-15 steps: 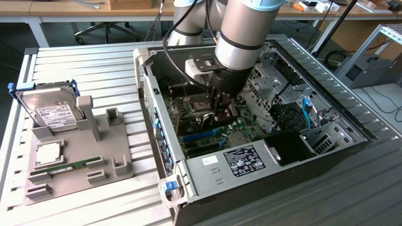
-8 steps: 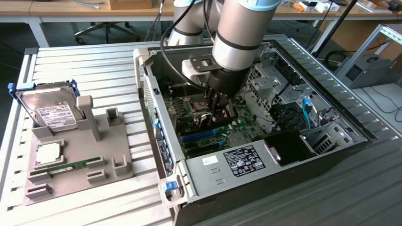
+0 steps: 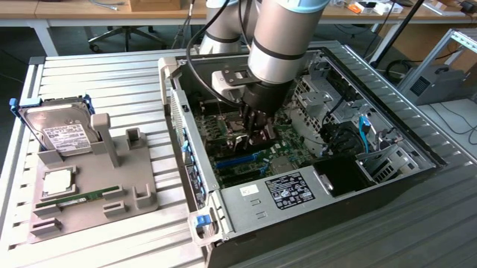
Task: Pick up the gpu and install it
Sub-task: 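Insert the gpu into the slot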
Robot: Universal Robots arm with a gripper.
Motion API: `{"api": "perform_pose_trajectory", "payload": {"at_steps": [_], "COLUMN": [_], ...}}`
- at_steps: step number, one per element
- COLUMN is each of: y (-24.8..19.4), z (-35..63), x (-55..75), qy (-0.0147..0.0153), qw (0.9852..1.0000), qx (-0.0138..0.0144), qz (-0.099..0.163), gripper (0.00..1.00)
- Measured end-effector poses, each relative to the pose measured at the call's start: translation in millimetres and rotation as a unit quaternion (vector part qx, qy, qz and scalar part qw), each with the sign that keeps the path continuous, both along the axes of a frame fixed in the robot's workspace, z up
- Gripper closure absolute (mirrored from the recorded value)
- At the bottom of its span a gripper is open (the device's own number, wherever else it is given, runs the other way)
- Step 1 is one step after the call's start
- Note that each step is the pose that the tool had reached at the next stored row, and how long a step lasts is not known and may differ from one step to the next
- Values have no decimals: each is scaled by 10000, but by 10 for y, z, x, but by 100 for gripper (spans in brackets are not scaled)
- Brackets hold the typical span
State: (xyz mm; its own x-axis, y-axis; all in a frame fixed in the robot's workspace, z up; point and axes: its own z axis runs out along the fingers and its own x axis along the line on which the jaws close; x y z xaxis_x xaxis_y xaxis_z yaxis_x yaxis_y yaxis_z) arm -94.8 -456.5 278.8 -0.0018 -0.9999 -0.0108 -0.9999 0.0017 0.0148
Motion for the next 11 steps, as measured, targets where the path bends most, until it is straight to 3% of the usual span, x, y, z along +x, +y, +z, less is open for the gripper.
{"api": "perform_pose_trajectory", "payload": {"at_steps": [11], "y": [1], "z": [-12], "x": [-24], "qy": [0], "qw": [10000], "qx": [0], "qz": [0], "gripper": [73]}}
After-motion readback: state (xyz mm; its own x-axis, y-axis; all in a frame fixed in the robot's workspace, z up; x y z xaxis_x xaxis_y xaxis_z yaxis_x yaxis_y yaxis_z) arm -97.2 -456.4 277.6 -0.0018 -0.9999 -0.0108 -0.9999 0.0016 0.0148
